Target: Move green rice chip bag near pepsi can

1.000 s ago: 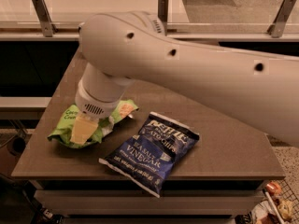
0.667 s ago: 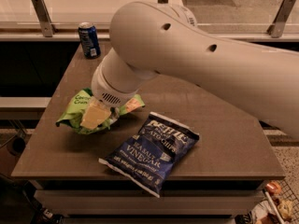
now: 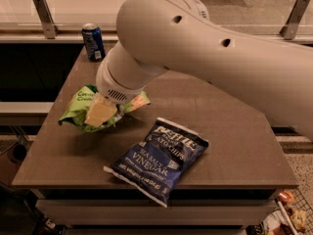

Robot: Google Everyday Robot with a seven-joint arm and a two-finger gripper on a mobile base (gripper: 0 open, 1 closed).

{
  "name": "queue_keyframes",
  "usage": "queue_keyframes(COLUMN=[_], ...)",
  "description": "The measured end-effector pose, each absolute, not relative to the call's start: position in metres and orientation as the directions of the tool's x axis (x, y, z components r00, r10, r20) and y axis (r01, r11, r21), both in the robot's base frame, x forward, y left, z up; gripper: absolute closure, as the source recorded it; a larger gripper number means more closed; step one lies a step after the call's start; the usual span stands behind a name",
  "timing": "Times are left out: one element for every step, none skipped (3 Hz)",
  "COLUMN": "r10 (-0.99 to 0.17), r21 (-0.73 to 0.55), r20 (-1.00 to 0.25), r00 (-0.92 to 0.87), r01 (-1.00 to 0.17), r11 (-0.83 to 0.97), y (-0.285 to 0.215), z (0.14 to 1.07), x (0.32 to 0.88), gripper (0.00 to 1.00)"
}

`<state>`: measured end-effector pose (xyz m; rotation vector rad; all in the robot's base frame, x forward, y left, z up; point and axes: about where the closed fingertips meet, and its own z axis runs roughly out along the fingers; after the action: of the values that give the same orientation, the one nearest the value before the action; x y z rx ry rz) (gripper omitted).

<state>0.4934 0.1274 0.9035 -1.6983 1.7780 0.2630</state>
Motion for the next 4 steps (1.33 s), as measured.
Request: queue_keyframes(r10=[-0.822,-0.806,-0.764,-0.732], r21=[-0.361,-0.459,-0.504,-0.537], r20=[-0.559,-0.559,-0.587,-0.601], r00=[0.111,0.196,0.266,0.319], r01=[-0.925,-0.882,-0.859,-0.841], r11=[0.12,0.104,0.089,0.074], y=[0.122,0.116,0.111,0.103], z=[0.927,0.962,0.973,0.98], x=[0.519,0.569,0.607,0.652], gripper=[1.0,1.0,1.0,1.0])
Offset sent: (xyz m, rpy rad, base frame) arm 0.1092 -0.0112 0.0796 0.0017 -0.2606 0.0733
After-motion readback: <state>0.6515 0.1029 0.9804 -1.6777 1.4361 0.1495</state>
